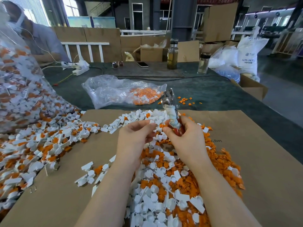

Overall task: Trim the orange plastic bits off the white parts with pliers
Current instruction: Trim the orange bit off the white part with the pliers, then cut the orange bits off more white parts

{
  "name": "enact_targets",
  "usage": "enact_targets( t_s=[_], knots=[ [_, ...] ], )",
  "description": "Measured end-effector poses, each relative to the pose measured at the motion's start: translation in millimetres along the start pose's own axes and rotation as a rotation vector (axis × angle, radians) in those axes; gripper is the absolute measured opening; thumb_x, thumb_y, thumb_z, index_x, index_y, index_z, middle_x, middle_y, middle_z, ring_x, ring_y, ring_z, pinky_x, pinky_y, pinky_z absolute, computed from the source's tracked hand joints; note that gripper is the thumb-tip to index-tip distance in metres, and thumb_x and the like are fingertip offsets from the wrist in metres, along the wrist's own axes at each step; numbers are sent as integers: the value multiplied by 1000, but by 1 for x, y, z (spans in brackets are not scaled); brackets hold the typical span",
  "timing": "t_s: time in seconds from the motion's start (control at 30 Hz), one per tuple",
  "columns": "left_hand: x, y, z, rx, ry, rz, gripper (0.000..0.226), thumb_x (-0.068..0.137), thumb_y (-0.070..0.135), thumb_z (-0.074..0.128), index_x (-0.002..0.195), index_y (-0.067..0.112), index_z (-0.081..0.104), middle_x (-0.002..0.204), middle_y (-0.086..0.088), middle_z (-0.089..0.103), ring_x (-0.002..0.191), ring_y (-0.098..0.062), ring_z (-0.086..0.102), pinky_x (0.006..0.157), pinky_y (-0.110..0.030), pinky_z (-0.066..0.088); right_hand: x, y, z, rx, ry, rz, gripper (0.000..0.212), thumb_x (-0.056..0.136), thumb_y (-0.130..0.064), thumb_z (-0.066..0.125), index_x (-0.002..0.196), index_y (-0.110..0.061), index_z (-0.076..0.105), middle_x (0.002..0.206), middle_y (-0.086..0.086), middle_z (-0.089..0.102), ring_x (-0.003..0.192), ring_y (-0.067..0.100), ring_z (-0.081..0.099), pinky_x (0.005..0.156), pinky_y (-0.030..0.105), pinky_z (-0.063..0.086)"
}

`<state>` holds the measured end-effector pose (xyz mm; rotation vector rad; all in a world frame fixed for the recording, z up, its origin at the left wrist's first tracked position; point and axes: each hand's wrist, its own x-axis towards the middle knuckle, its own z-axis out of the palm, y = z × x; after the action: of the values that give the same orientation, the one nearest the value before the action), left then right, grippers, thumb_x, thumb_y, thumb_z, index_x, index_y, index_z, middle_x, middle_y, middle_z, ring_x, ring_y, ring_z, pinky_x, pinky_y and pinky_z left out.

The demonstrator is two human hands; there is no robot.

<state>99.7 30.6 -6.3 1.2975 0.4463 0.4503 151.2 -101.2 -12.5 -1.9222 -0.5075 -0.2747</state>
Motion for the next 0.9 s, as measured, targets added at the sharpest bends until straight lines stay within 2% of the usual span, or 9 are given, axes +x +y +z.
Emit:
enact_targets(
  t_s=[0.23, 0.37, 0.57, 0.9],
  knots=[
    [-8, 3, 8, 124, 12, 83, 8, 83, 11, 78, 79, 16, 72, 68, -1, 75, 68, -15, 74, 61, -20, 58, -2, -3, 1, -74, 64, -64, 16, 85, -28, 72, 87, -31, 56, 73, -18, 59, 72, -6, 57, 57, 8, 43],
    [-9, 4, 10, 220, 27, 143, 10, 81, 15, 80, 80, 22, 74, 69, 5, 75, 68, -9, 74, 70, -25, 59, -3, -4, 1, -128, 83, -70, 19, 85, -27, 72, 88, -34, 54, 75, -18, 60, 70, 2, 59, 54, 13, 45],
    [-11, 3, 11, 343, 33, 268, 16, 80, 21, 82, 73, 33, 74, 68, 13, 74, 67, -3, 70, 63, -15, 55, -2, -3, 1, -127, 110, -68, 16, 84, -29, 72, 88, -30, 57, 75, -17, 61, 69, 2, 59, 55, 15, 45],
    [-12, 3, 11, 419, 3, 323, 16, 79, 24, 82, 73, 36, 73, 70, 20, 72, 69, 2, 69, 64, -14, 54, -3, -1, 1, -96, 109, -81, 15, 83, -19, 74, 86, -25, 60, 72, -17, 60, 75, -2, 58, 57, 7, 43]
  ],
)
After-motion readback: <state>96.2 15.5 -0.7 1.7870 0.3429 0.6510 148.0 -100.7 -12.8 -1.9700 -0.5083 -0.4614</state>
